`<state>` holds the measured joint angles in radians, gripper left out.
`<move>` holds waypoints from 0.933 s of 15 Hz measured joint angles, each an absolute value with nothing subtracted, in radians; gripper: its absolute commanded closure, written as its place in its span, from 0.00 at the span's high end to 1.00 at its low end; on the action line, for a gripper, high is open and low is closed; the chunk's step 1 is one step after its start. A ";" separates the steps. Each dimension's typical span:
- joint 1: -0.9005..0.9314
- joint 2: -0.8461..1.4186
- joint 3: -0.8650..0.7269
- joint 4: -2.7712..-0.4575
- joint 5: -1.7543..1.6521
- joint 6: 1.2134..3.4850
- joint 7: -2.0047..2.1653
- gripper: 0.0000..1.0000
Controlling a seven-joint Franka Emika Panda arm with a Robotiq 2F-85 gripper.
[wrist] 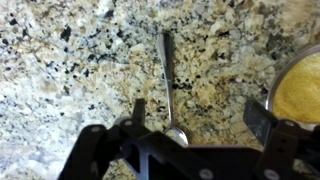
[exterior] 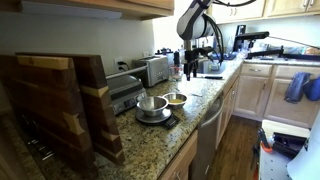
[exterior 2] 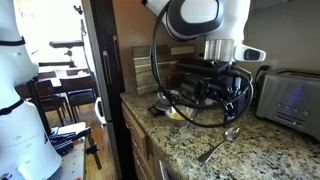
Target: Use the spoon to scoop out some of the contents from the silver bowl on the right into the bowl on the left
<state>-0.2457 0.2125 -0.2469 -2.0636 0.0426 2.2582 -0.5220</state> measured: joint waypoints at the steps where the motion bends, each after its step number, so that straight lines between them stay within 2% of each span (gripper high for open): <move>1: -0.253 0.236 -0.245 -2.063 0.043 2.291 -0.535 1.00; 7: -0.293 0.348 -0.202 -2.065 0.057 2.534 -0.542 1.00; 12: -0.318 0.399 -0.150 -2.066 0.062 2.601 -0.542 1.00; 13: -0.320 0.404 -0.143 -2.066 0.062 2.604 -0.542 0.85; 14: -0.323 0.406 -0.136 -2.067 0.062 2.606 -0.542 0.80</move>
